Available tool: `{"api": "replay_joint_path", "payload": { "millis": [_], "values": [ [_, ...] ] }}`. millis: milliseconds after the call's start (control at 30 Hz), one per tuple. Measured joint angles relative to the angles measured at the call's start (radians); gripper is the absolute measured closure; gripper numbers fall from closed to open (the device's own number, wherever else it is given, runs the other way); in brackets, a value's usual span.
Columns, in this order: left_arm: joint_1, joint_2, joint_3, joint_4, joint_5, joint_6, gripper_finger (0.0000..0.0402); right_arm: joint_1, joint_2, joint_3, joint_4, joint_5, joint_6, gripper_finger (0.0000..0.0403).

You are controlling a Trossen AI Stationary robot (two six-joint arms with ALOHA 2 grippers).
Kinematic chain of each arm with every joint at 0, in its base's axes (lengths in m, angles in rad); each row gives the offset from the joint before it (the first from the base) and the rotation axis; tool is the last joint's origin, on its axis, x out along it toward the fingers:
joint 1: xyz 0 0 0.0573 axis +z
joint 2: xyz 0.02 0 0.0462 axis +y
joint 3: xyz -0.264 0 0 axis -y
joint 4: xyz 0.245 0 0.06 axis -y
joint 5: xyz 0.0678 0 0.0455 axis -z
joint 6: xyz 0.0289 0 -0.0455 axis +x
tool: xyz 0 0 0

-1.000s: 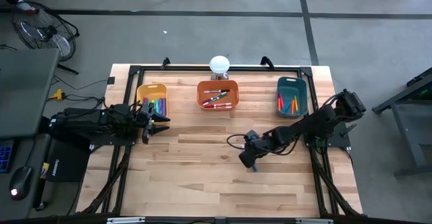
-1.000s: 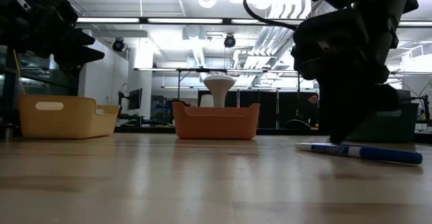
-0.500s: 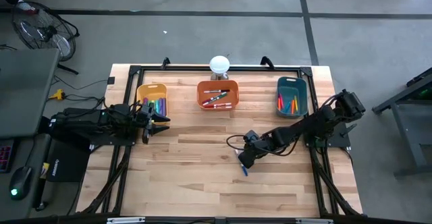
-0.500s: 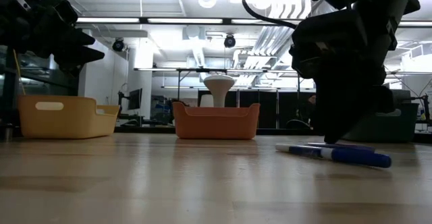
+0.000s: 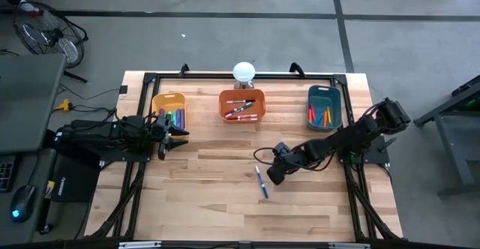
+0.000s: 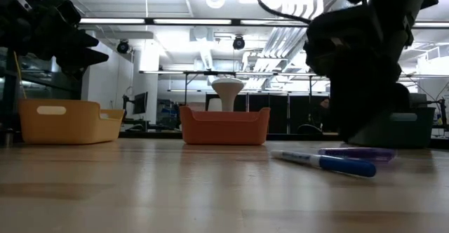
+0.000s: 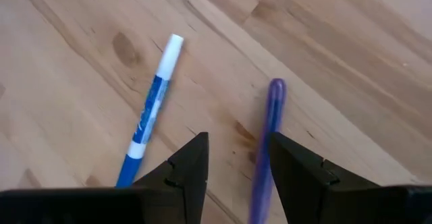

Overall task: Pick & Place Markers
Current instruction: Put the dark blue pen into the blue bin

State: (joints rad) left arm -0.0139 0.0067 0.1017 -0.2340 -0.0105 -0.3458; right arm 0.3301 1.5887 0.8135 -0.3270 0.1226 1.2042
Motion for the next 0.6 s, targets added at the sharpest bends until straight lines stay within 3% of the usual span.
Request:
{"api": "replay_joint_path", "payload": {
  "millis": [200,600],
  "values": [
    [0.000,0.000,0.000,0.000,0.000,0.000,0.0223,-0.018,-0.019,0.001,-0.025,0.000,0.001,0.0261],
    [0.000,0.000,0.000,0.000,0.000,0.000,0.0223,-0.056,-0.017,0.002,-0.255,-0.001,-0.063,0.0261]
  ]
}}
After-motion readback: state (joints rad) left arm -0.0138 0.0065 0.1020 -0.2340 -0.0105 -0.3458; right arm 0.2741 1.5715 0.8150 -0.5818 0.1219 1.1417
